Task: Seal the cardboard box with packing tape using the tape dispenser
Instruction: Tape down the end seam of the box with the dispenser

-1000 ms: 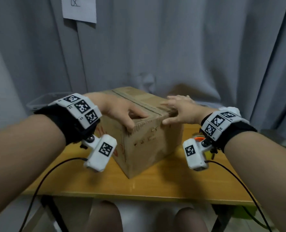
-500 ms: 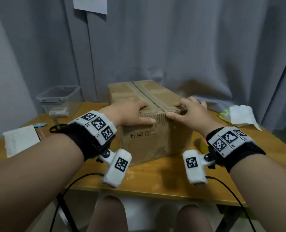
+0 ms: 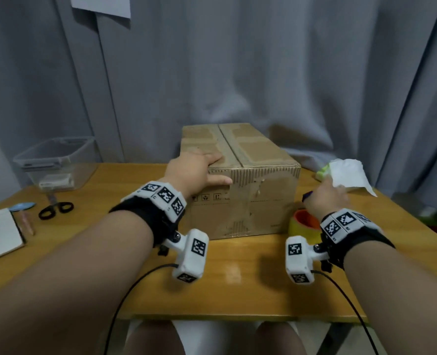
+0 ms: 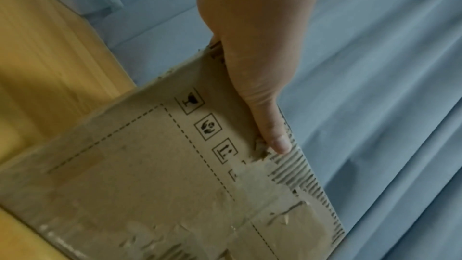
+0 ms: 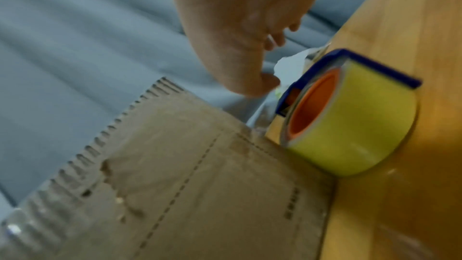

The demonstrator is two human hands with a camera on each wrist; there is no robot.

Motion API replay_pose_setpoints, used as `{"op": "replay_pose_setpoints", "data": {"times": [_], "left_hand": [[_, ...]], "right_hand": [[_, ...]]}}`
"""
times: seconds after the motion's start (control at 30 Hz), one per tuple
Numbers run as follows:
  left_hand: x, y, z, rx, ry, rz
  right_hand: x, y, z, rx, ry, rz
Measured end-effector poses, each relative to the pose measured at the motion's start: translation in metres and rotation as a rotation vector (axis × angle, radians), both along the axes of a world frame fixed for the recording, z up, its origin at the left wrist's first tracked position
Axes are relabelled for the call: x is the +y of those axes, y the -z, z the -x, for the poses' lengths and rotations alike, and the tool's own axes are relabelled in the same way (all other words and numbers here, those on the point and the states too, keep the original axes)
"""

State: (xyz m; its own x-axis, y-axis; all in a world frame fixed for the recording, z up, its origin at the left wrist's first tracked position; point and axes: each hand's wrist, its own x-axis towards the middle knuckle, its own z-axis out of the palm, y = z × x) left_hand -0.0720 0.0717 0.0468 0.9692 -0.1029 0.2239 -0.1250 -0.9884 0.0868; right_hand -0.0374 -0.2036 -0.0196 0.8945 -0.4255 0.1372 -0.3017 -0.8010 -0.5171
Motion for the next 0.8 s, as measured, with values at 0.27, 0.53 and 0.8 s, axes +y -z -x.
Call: {"op": "replay_pose_setpoints", "data": {"times": [0.27,0.53,0.8], "left_hand": [[-0.001,0.002,-0.012,-0.059,0.039,-0.071],[-0.020,-0.020,0.006,0.045,0.033,0.013],[-0.048,-0.067,0.045,-0.032,0.338,0.577]], "right_hand": [[-0.020,0.024,-0.004,0.188,-0.004,0.041],[-0.016,-0.058,0.021,-0.530,0.030,-0.033],[0.048,-0.134,0.044,-0.796,-0.243,-0.008]]}}
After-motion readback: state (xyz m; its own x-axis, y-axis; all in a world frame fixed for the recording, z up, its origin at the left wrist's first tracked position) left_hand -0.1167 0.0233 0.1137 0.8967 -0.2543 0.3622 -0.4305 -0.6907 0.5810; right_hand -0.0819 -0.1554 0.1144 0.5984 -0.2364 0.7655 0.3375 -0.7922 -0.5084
